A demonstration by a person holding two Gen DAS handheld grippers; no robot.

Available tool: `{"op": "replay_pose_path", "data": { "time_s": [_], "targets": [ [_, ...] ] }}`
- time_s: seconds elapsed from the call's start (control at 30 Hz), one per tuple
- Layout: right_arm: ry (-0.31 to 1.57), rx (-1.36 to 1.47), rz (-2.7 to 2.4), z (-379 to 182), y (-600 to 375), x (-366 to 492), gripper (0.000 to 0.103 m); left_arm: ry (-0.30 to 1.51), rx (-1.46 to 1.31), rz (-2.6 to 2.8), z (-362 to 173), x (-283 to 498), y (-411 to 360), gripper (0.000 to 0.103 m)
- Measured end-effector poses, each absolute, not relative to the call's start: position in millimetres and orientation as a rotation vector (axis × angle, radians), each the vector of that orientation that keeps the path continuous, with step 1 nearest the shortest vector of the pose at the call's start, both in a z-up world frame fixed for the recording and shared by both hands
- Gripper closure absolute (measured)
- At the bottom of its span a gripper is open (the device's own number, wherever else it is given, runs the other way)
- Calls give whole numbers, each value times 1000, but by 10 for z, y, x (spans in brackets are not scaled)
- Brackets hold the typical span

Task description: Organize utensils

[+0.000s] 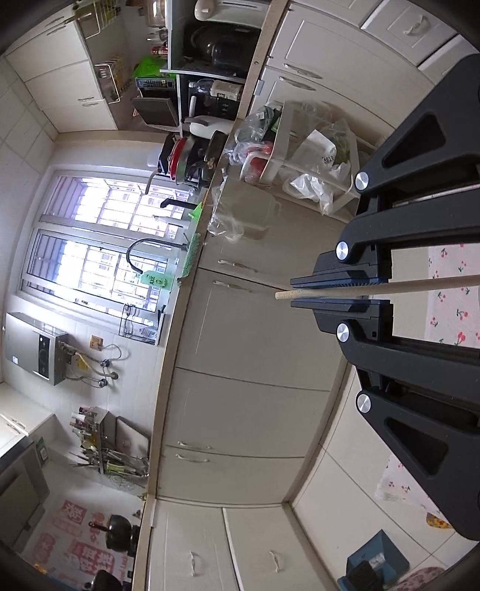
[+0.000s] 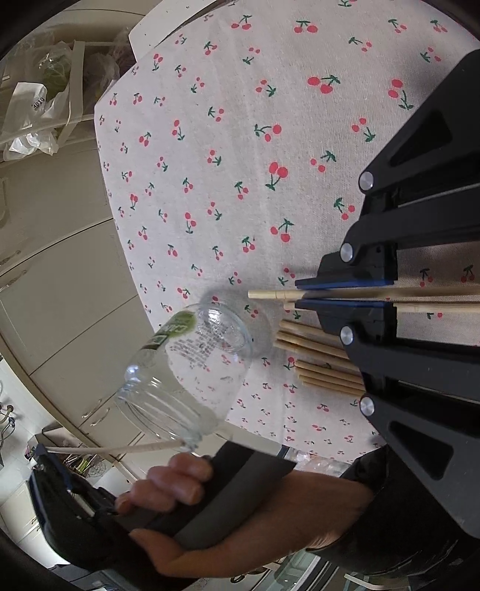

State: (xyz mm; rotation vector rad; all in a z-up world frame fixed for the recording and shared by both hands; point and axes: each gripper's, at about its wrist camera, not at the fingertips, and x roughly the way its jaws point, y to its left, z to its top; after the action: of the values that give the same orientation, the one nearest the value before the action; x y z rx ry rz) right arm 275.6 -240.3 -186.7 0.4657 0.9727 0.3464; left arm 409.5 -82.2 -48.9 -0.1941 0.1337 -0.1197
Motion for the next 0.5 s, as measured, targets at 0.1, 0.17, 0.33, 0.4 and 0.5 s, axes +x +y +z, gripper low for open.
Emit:
{"op": "replay_pose_path", "data": {
  "time_s": [0.1, 0.17, 0.33, 0.4, 0.5],
  "targets": [
    [971, 466, 350, -1862, -2395, 2742, 97, 116, -195, -112, -452, 4085, -791, 98],
    [968, 469, 351, -1859, -2400, 2738, 97, 104, -198, -109, -416, 4104, -776, 98],
    [966, 478, 354, -1846, -2419, 2741, 97, 99, -194, -99, -379, 4156, -763, 98],
    [966, 480, 357, -1840, -2420, 2741, 97, 95, -193, -98, -369, 4165, -766, 98],
    [964, 481, 362, -1835, -2418, 2738, 97, 91, -194, -97, -362, 4191, -787, 98]
  ]
}}
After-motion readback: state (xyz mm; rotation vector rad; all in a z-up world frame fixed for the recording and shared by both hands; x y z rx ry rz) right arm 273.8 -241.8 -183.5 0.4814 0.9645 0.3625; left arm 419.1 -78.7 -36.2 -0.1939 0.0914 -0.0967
